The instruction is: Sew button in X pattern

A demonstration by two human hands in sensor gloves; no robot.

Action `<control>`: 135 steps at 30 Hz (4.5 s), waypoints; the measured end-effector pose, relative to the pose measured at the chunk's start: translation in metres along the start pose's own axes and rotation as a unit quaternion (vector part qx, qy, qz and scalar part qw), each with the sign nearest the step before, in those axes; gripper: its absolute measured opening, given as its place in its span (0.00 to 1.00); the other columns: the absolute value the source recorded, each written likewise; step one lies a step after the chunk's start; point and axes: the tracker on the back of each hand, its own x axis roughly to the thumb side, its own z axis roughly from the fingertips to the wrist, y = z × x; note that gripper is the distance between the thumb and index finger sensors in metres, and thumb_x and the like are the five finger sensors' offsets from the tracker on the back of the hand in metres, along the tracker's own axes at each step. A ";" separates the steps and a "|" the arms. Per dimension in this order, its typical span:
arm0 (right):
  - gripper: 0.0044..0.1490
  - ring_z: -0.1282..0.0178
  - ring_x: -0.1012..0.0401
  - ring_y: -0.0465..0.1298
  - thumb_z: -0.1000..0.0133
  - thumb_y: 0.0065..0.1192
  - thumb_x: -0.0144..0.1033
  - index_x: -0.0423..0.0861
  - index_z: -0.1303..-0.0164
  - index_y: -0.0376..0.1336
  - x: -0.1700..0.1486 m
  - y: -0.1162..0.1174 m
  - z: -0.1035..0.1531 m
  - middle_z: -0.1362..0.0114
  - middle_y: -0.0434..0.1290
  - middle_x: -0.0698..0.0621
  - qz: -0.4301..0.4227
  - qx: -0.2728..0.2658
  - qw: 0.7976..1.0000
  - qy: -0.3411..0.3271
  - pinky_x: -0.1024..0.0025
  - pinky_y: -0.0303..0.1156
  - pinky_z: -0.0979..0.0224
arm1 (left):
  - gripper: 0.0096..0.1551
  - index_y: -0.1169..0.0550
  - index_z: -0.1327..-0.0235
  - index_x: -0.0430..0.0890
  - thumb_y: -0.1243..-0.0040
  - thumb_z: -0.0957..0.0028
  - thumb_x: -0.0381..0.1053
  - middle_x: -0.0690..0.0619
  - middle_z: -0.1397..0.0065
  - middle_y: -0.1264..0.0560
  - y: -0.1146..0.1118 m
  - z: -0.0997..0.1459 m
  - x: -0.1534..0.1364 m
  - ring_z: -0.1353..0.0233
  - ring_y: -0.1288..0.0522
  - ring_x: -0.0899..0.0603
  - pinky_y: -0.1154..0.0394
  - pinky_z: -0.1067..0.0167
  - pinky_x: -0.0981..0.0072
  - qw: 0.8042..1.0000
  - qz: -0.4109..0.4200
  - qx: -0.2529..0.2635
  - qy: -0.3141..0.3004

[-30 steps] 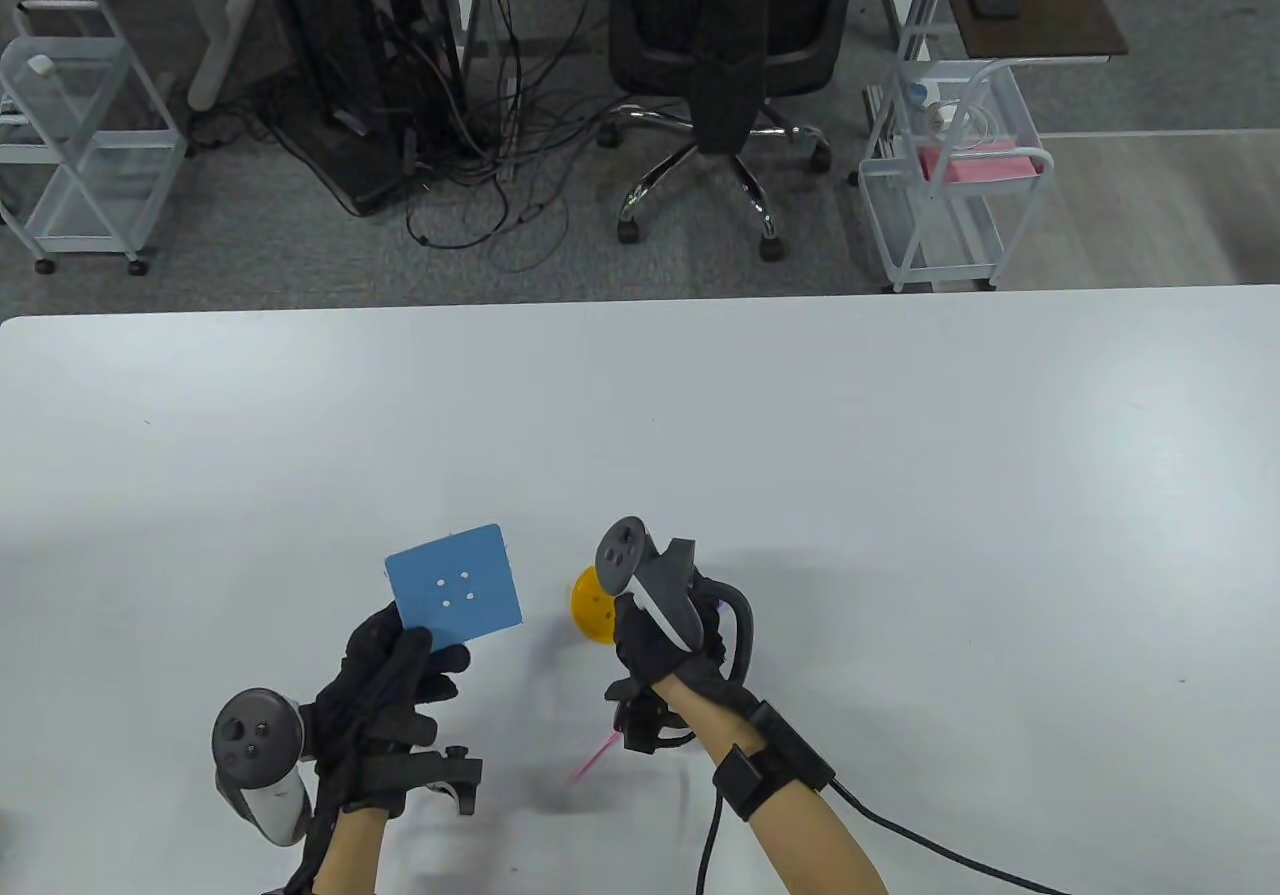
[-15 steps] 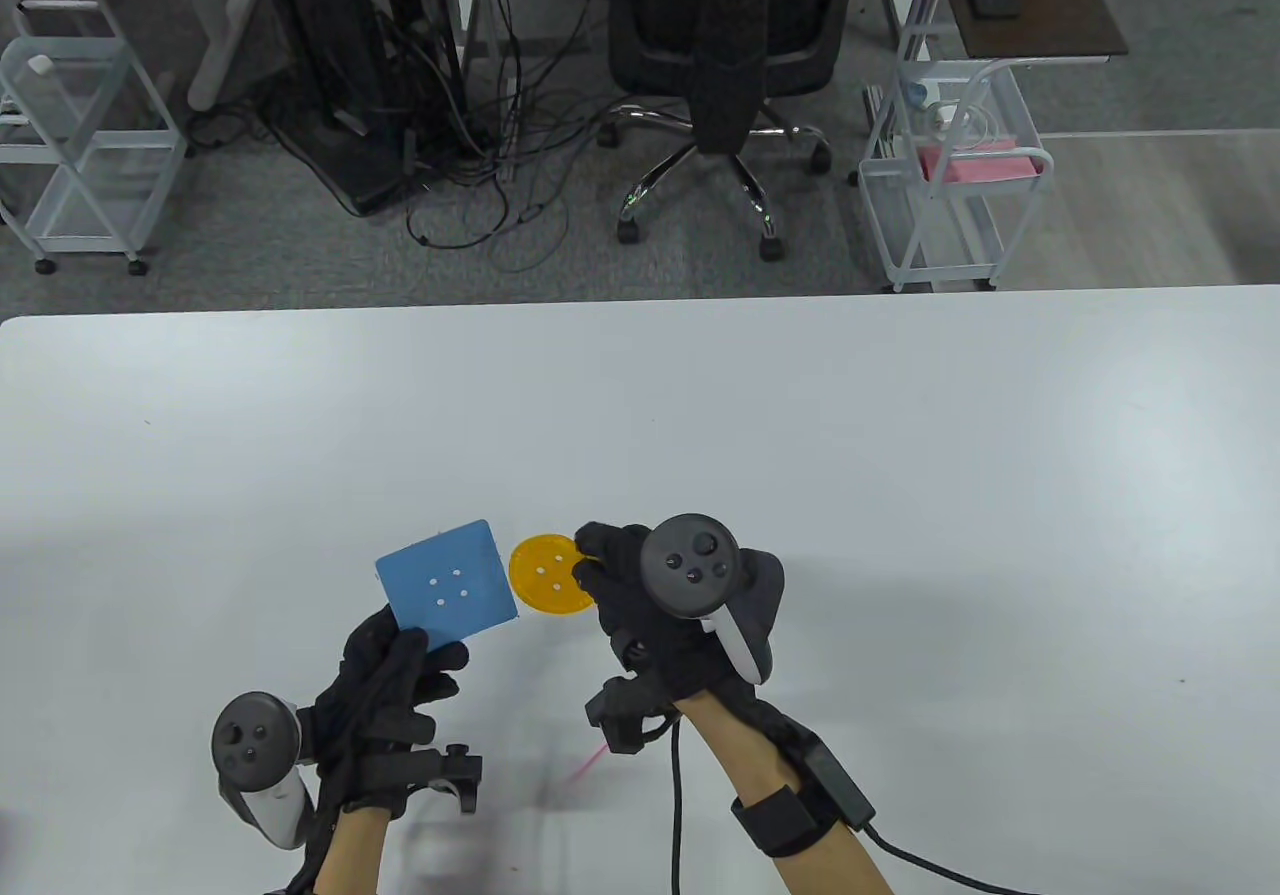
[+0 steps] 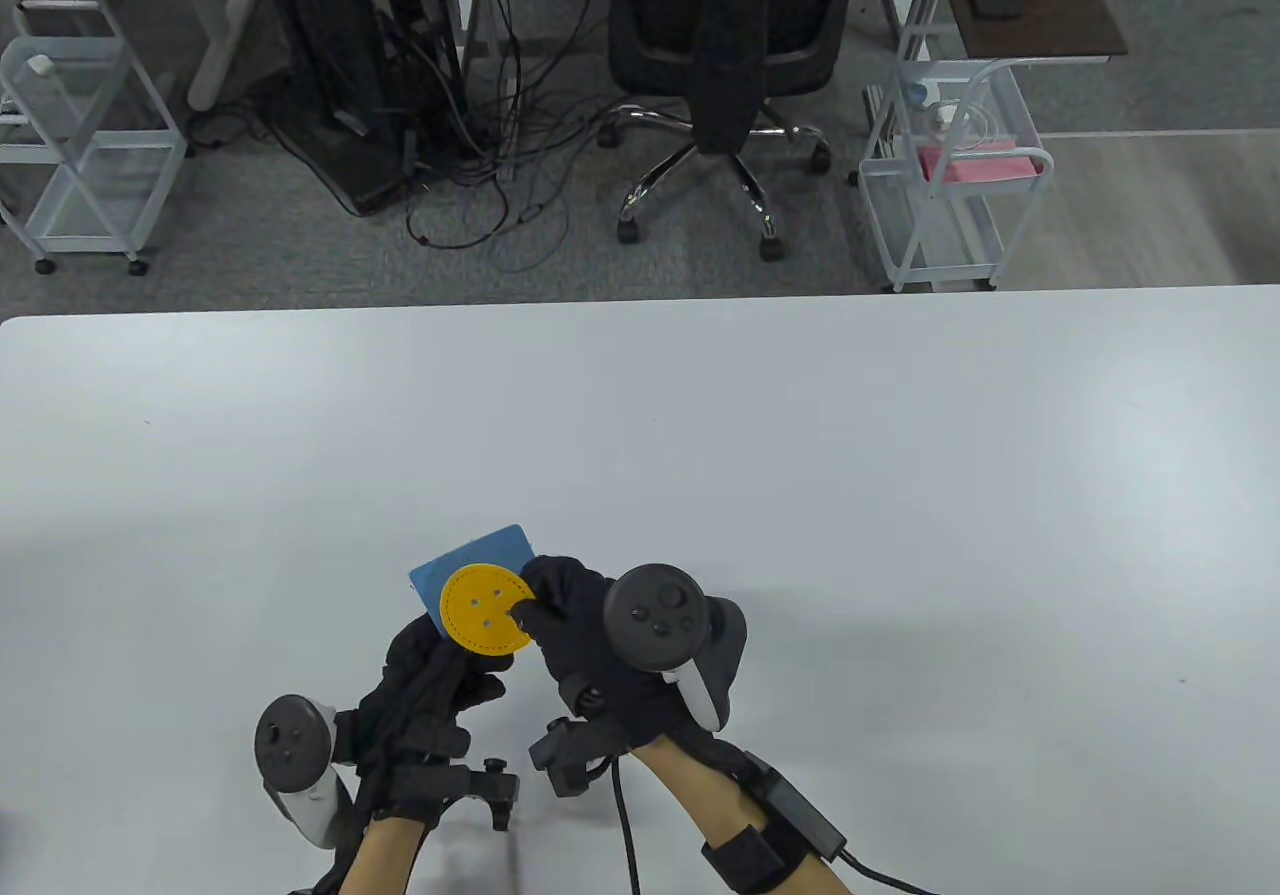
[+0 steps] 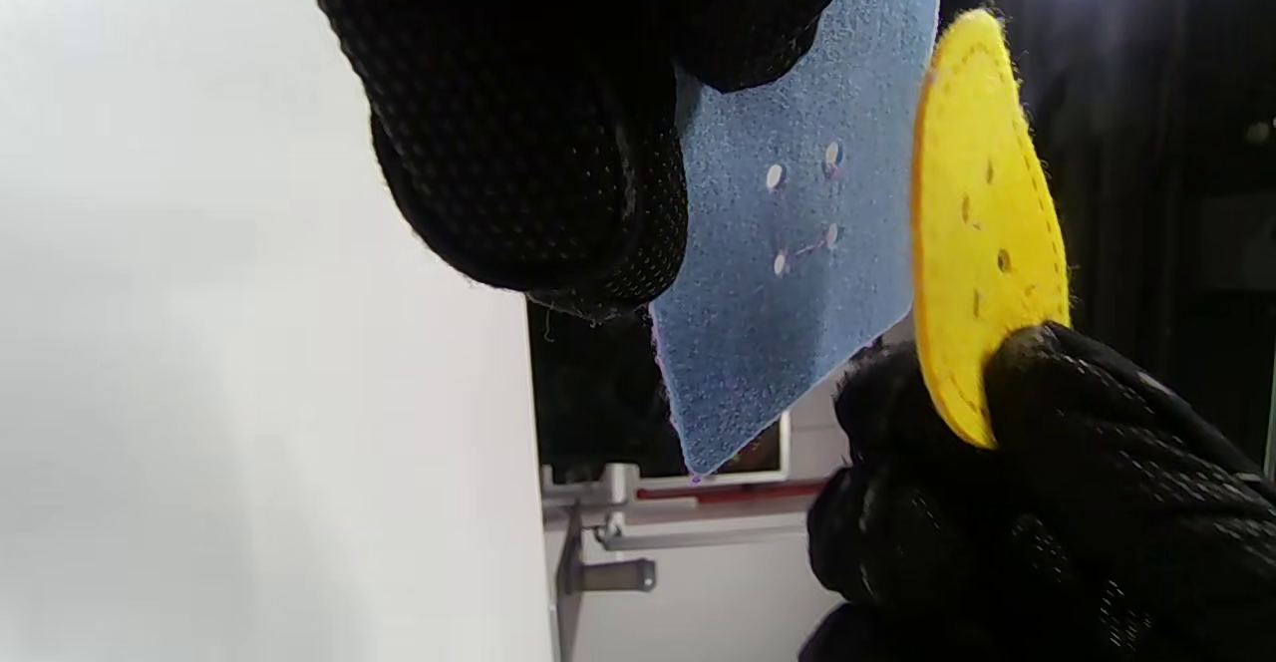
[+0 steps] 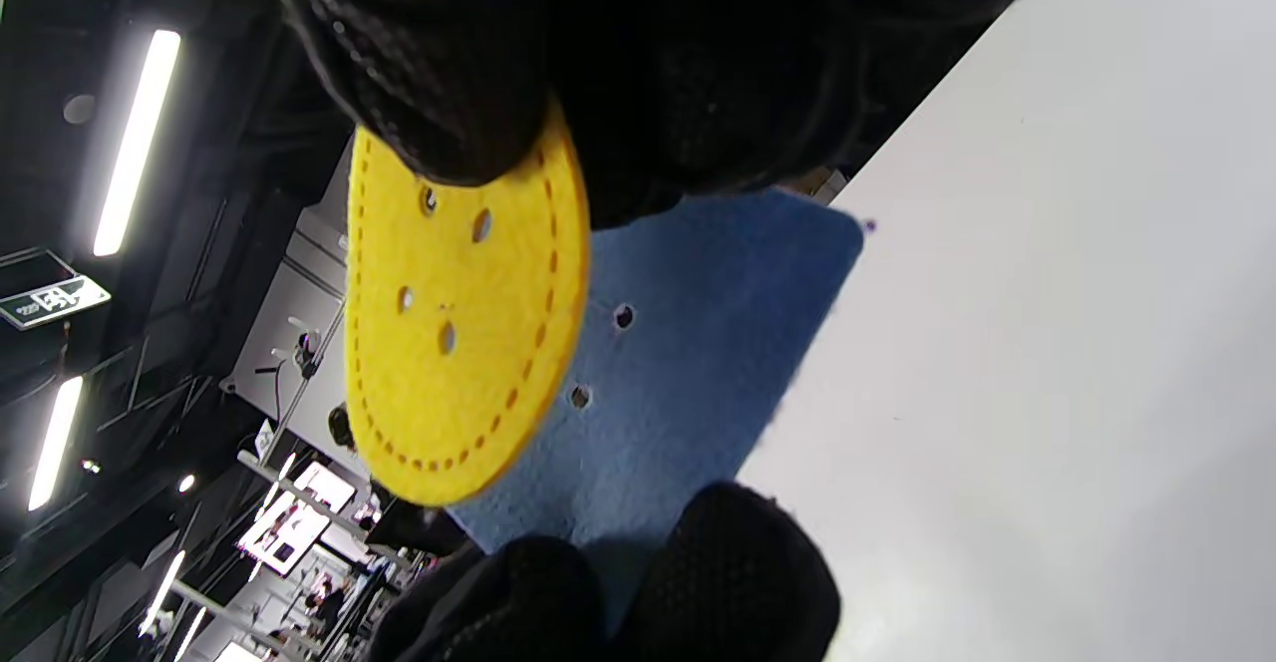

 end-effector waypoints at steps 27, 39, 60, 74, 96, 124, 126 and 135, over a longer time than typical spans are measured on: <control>0.25 0.52 0.53 0.76 0.44 0.66 0.41 0.46 0.38 0.67 -0.006 0.010 0.009 0.43 0.77 0.47 0.067 -0.065 0.996 0.013 0.58 0.71 0.48 | 0.21 0.29 0.34 0.38 0.47 0.39 0.38 0.37 0.39 0.20 -0.009 0.003 -0.003 0.51 0.10 0.45 0.09 0.56 0.70 0.999 0.026 -0.027 -0.011; 0.26 0.53 0.54 0.77 0.44 0.66 0.42 0.47 0.37 0.65 -0.008 0.009 0.008 0.43 0.78 0.48 0.099 -0.076 0.992 0.031 0.59 0.71 0.50 | 0.20 0.29 0.34 0.39 0.47 0.39 0.38 0.38 0.39 0.20 -0.013 0.005 -0.001 0.51 0.10 0.45 0.09 0.56 0.70 0.999 0.016 -0.034 -0.026; 0.46 0.32 0.47 0.66 0.44 0.64 0.48 0.45 0.21 0.48 -0.013 0.010 0.006 0.22 0.60 0.41 0.102 -0.059 0.992 0.034 0.53 0.64 0.36 | 0.19 0.29 0.34 0.42 0.47 0.38 0.39 0.39 0.40 0.20 -0.011 0.005 0.001 0.52 0.10 0.45 0.10 0.56 0.69 0.998 0.013 -0.040 -0.043; 0.32 0.47 0.52 0.76 0.45 0.66 0.37 0.46 0.31 0.61 -0.031 0.006 -0.005 0.37 0.74 0.46 -0.048 0.010 0.997 0.067 0.55 0.70 0.44 | 0.20 0.28 0.34 0.40 0.47 0.39 0.39 0.37 0.43 0.18 -0.007 0.007 0.008 0.56 0.09 0.45 0.10 0.62 0.70 0.997 -0.054 -0.028 -0.055; 0.25 0.52 0.52 0.78 0.46 0.66 0.34 0.47 0.37 0.66 -0.039 0.014 -0.008 0.39 0.76 0.43 -0.139 0.100 0.984 0.054 0.56 0.72 0.48 | 0.23 0.28 0.34 0.36 0.43 0.39 0.44 0.38 0.42 0.18 0.002 0.002 0.009 0.53 0.10 0.41 0.11 0.62 0.68 0.997 -0.020 -0.036 -0.067; 0.32 0.20 0.58 0.60 0.47 0.72 0.37 0.60 0.31 0.64 -0.063 0.010 0.029 0.21 0.65 0.59 0.350 0.208 0.910 -0.086 0.60 0.51 0.16 | 0.21 0.25 0.36 0.36 0.43 0.39 0.43 0.39 0.50 0.15 0.026 0.002 0.021 0.65 0.08 0.49 0.11 0.73 0.79 0.991 -0.099 0.049 -0.071; 0.32 0.19 0.59 0.59 0.47 0.73 0.37 0.60 0.31 0.65 -0.072 0.018 0.033 0.21 0.65 0.59 0.346 0.243 0.902 -0.083 0.61 0.50 0.15 | 0.21 0.25 0.36 0.36 0.43 0.39 0.43 0.39 0.49 0.15 0.025 0.002 0.020 0.65 0.08 0.49 0.11 0.73 0.79 0.991 -0.100 0.049 -0.070; 0.33 0.19 0.60 0.54 0.47 0.73 0.36 0.60 0.31 0.63 -0.088 0.046 0.038 0.21 0.61 0.60 0.378 0.294 0.874 -0.081 0.63 0.46 0.14 | 0.21 0.25 0.37 0.36 0.43 0.39 0.43 0.39 0.49 0.15 0.024 0.002 0.021 0.65 0.08 0.49 0.11 0.73 0.80 0.994 -0.076 0.047 -0.063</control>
